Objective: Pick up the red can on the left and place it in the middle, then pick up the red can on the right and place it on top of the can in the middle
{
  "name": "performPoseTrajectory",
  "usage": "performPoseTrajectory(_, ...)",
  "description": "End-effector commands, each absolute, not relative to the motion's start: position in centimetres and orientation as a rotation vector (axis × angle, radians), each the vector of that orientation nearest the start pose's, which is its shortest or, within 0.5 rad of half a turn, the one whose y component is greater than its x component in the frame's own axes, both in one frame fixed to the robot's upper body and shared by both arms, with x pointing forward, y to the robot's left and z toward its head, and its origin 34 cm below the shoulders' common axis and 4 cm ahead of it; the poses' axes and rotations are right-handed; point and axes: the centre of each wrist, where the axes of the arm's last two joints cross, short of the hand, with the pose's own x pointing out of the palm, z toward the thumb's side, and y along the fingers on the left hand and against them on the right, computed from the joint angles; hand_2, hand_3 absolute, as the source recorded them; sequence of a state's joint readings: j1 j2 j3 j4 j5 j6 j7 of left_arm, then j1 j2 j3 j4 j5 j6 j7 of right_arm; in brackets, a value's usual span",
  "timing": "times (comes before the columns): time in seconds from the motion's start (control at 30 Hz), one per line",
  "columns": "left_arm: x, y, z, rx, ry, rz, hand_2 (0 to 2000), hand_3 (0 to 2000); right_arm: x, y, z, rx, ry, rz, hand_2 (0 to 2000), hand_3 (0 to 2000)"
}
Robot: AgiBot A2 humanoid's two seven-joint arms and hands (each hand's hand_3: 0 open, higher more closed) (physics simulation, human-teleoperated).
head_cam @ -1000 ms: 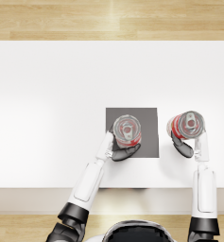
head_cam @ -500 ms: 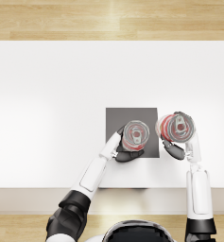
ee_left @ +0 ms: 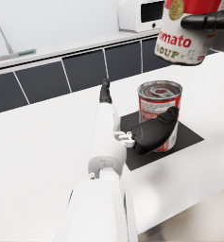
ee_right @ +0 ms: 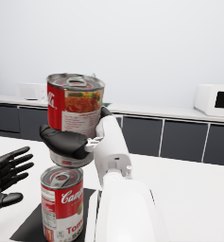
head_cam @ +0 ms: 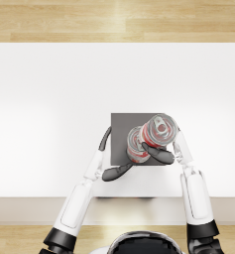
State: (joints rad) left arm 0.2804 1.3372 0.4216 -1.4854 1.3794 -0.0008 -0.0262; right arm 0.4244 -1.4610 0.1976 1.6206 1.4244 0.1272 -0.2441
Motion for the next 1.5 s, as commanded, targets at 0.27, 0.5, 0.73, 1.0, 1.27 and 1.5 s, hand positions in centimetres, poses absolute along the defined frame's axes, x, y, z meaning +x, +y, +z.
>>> performPoseTrajectory(0.27, 25.1, 20.8, 16.4, 0.252, -0.118, -1.705, 0, 0, 31.9, -12.5, 23.5, -0.125, -0.009, 1.926, 2000, 1520)
performPoseTrajectory(0.5, 25.2, 20.4, 16.4, 0.241, -0.13, -1.708, 0, 0, 32.1, -12.2, 21.6, -0.068, 0.059, 1.945, 2000, 1520)
performPoseTrajectory(0.73, 25.3, 20.1, 16.8, 0.242, -0.156, -1.703, 0, 0, 31.6, -12.2, 21.7, -0.07, 0.045, 1.954, 0, 540)
performPoseTrajectory(1.0, 25.4, 19.8, 16.9, 0.234, -0.173, -1.702, 0, 0, 30.4, -12.3, 24.2, -0.103, -0.083, 1.868, 0, 0)
performPoseTrajectory(1.27, 25.5, 19.5, 17.2, 0.231, -0.196, -1.7, 0, 0, 29.1, -13.2, 27.6, -0.178, -0.234, 1.818, 0, 0)
performPoseTrajectory(1.5, 24.9, 19.6, 19.8, 0.299, -0.29, -1.679, 0, 0, 26.8, -15.3, 30.8, -0.268, -0.391, 1.736, 0, 0)
